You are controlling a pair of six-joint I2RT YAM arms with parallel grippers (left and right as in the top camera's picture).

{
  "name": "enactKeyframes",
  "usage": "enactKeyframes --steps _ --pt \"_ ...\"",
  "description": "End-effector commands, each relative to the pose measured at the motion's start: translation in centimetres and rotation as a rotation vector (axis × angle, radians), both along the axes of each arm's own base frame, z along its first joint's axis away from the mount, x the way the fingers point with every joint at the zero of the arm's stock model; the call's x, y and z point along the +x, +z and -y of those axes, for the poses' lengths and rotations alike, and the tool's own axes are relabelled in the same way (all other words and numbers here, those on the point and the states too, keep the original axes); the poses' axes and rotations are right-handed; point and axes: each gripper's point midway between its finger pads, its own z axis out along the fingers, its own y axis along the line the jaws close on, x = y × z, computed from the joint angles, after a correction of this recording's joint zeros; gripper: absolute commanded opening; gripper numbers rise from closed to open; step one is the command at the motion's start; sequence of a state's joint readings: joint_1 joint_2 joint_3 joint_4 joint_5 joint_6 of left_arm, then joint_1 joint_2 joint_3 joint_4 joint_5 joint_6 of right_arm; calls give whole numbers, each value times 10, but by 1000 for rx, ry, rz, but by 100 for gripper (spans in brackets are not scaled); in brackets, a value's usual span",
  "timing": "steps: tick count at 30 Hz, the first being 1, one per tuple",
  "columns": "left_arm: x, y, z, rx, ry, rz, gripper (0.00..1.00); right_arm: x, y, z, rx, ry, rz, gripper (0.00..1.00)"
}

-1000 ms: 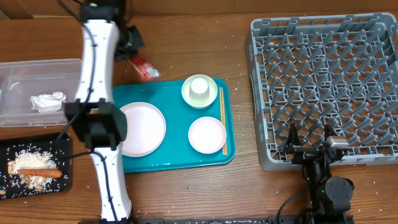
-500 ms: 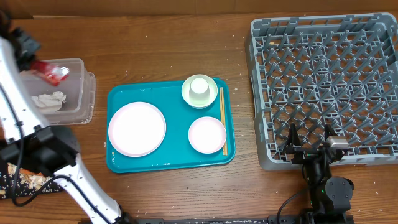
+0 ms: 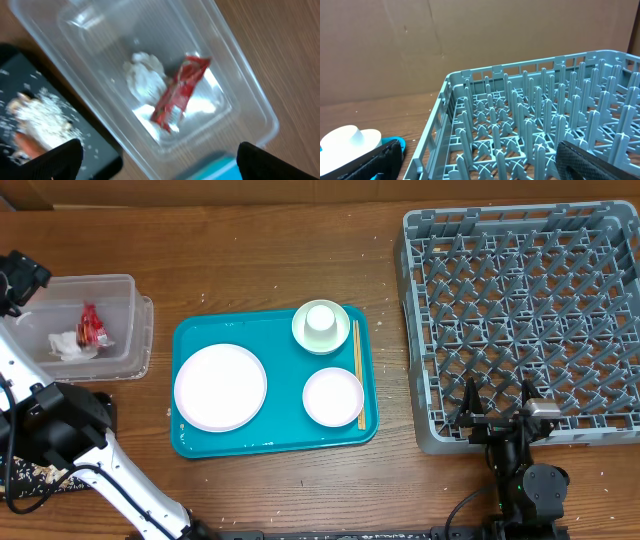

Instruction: Sort waste into correct bins and load items into the dishwasher

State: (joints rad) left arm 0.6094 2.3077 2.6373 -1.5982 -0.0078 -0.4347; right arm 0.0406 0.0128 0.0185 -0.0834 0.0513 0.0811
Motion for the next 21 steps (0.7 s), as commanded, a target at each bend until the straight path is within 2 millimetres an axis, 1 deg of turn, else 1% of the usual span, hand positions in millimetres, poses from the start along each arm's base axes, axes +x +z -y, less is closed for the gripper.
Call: enactKeyframes --steps 1,5,8,12,21 --pt "14 -2 29 -147 -78 71 100 0 -2 0 -3 -2 3 100" --pt "30 4 64 -271 -204 149 100 0 -2 0 -3 -2 2 100" --pt "34 6 94 -334 -290 151 100 0 -2 0 -3 -2 2 100" --pt "44 5 130 -333 -403 124 100 0 -2 0 -3 -2 3 100" --pt "62 4 200 -332 -560 91 100 0 -2 0 -3 -2 3 100"
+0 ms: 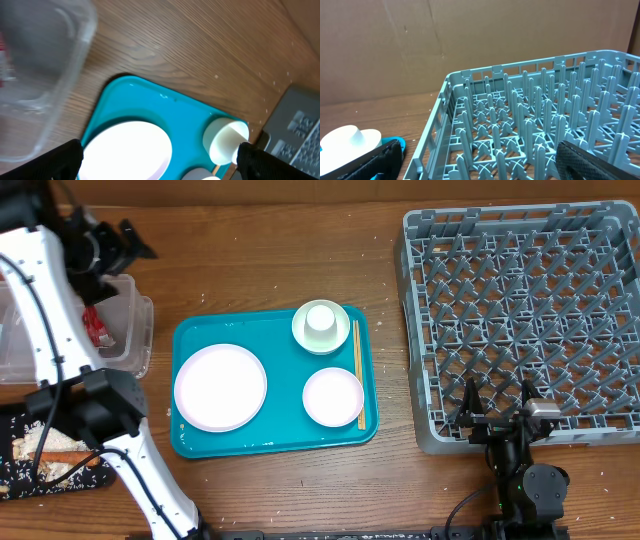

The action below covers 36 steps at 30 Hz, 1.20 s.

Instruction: Sort waste into correct bins and load items into the dishwasher

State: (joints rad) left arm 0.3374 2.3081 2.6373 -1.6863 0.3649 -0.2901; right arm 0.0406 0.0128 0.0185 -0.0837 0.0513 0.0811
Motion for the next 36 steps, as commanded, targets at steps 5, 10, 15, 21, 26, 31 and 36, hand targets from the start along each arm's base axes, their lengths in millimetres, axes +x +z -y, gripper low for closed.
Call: enactKeyframes --steps 5,10,15,21,26,31,36 --pt "7 -2 44 -12 -113 3 100 0 -2 0 -3 -2 3 100" --pt "8 -2 62 -12 -152 2 100 0 -2 0 -3 -2 4 100" --pt "9 -2 66 -12 -161 2 100 -9 40 -43 157 262 155 100" --pt "9 -2 66 -12 -161 2 100 -35 65 -89 345 591 178 100" --pt "9 -2 66 -12 -161 2 100 -46 89 -92 514 662 216 100" --pt "9 -2 66 -12 -161 2 100 -68 123 -103 466 763 281 100" --pt "9 -2 66 -12 -161 2 100 -80 161 -102 396 744 289 100"
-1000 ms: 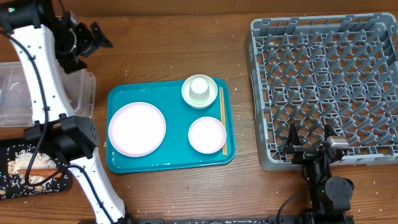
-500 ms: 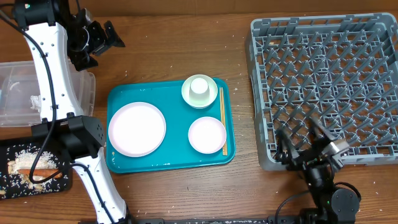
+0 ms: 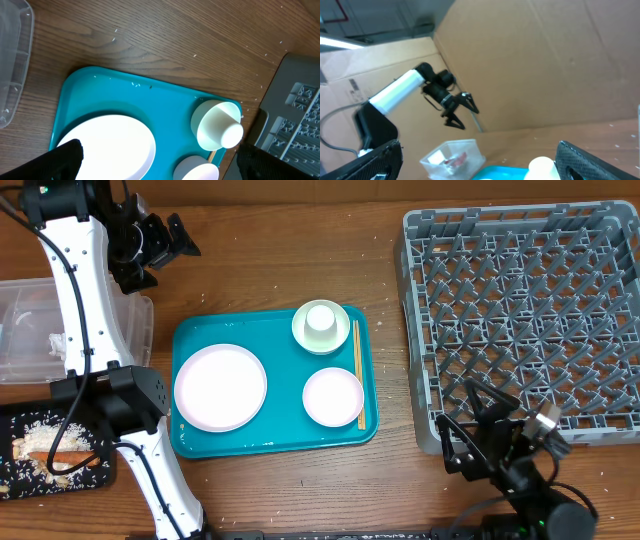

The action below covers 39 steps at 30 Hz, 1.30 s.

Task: Sort waste into correct bins and load items into the dishwasher
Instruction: 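Reach the right gripper to the small white bowl on the teal tray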

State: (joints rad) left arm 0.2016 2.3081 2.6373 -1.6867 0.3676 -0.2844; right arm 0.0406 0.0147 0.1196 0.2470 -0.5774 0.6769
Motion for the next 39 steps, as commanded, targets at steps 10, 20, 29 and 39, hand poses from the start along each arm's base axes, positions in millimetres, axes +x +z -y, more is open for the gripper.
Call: enactKeyframes --steps 10,20,29,39 --pt "0 -2 3 -11 -19 0 100 8 82 -7 -294 -13 -173 100" --pt "0 -2 3 -11 -19 0 100 58 45 -42 -570 192 -704 100" --pt "0 -2 3 -11 -19 0 100 69 -67 -123 -865 290 -1046 100" --pt "0 -2 3 -11 -19 0 100 49 -119 -230 -930 646 -945 100"
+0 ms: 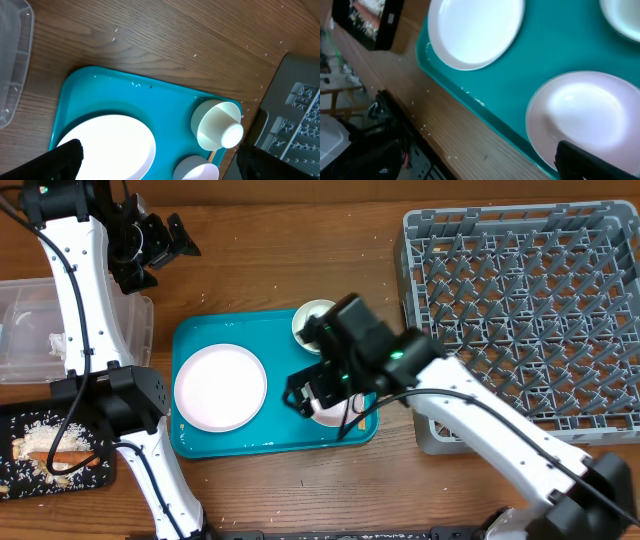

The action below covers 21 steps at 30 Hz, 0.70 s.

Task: Sort waste into correct bins and load items into the dishwasher
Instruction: 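Reach the right gripper to the small white bowl on the teal tray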

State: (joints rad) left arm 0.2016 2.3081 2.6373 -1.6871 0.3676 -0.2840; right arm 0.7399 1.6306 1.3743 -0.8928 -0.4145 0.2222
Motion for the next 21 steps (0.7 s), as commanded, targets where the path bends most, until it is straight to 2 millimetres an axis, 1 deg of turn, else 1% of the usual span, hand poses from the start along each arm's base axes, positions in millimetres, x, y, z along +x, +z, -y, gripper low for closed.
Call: enactKeyframes --steps 1,3,4,7,10,11,13,15,17,19,21 --pt "0 -2 3 -11 -19 0 100 -1 -10 -17 0 72 22 100" --pt "0 -2 3 -11 -19 0 100 3 -26 -16 -58 52 27 100" --pt "0 -2 3 -11 -19 0 100 8 -38 -13 -105 24 28 100" --pt "0 -2 3 -11 -19 0 100 28 -61 7 -242 -135 42 100" --pt "0 -2 3 -11 -19 0 100 47 -68 31 -343 -293 79 100" --pt "0 -2 3 -11 -19 0 100 51 -67 34 -342 -310 80 100" --pt "0 -2 3 -11 -19 0 100 52 -66 32 -317 -302 66 100" --pt "0 -2 3 -11 -19 0 100 47 -64 23 -269 -256 36 100" --pt "0 -2 3 -11 -19 0 100 40 -63 13 -228 -215 8 97" --pt "0 -2 3 -11 -19 0 100 35 -63 8 -219 -199 0 93" --pt "0 -2 3 -11 -19 0 100 33 -66 3 -223 -190 6 91"
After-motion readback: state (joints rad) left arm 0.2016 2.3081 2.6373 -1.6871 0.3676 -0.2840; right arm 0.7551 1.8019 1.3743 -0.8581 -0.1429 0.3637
